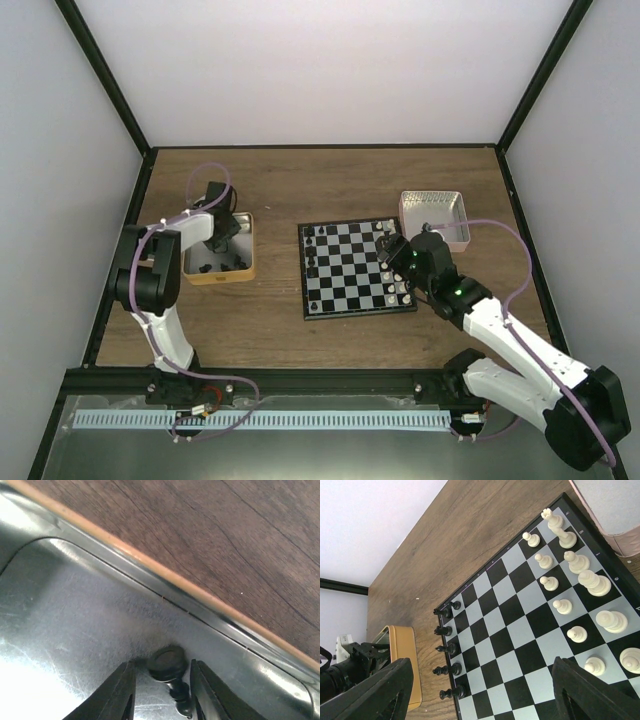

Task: Set up the chess pieces on the board
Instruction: Pick up the chess piece from the storage box.

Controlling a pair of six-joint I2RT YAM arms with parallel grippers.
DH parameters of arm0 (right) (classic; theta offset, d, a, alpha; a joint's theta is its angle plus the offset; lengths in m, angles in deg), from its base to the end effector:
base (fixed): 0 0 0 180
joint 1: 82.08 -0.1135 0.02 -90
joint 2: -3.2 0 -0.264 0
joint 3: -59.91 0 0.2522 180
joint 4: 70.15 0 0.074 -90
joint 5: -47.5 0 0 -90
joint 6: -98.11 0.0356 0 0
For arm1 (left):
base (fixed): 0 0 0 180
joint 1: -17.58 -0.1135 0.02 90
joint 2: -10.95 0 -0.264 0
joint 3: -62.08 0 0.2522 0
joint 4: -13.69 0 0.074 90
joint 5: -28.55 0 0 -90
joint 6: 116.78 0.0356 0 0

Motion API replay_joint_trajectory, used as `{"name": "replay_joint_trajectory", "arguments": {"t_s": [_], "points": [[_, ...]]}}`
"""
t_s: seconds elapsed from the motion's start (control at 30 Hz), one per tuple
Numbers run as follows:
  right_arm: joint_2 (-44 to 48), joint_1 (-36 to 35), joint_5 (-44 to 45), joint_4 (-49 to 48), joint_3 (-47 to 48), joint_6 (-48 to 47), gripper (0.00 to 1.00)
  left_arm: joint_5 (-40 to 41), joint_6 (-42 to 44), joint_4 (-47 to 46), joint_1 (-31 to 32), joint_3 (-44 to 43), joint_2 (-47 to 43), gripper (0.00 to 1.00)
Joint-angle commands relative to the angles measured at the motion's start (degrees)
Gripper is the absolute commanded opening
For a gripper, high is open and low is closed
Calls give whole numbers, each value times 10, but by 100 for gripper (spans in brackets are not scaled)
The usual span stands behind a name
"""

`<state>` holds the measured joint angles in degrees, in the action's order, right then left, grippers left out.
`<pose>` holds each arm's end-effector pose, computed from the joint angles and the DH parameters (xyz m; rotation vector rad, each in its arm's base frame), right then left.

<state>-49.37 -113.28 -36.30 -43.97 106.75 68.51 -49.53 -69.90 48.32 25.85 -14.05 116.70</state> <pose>0.1759 0.1020 0.2401 0.6292 2.1485 0.8064 0.3555 -0.0442 0.1449 -0.8535 2.5082 -0.0133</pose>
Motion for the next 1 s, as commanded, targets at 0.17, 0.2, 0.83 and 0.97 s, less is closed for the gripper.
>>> {"name": "replay_joint_trajectory", "arguments": {"t_s": [0.17, 0.2, 0.83, 0.97], "points": [[12, 3, 14, 0, 23, -8, 77, 31, 19, 5, -5, -9, 41, 33], [12, 3, 14, -1, 23, -8, 78, 30, 22, 7, -5, -13, 43, 32], [-27, 3, -101, -90, 30, -117, 77, -84, 26, -2, -5, 52, -113, 16], [-81, -7, -183, -139, 49, -144, 75, -147, -1, 2, -5, 69, -188, 16]]}}
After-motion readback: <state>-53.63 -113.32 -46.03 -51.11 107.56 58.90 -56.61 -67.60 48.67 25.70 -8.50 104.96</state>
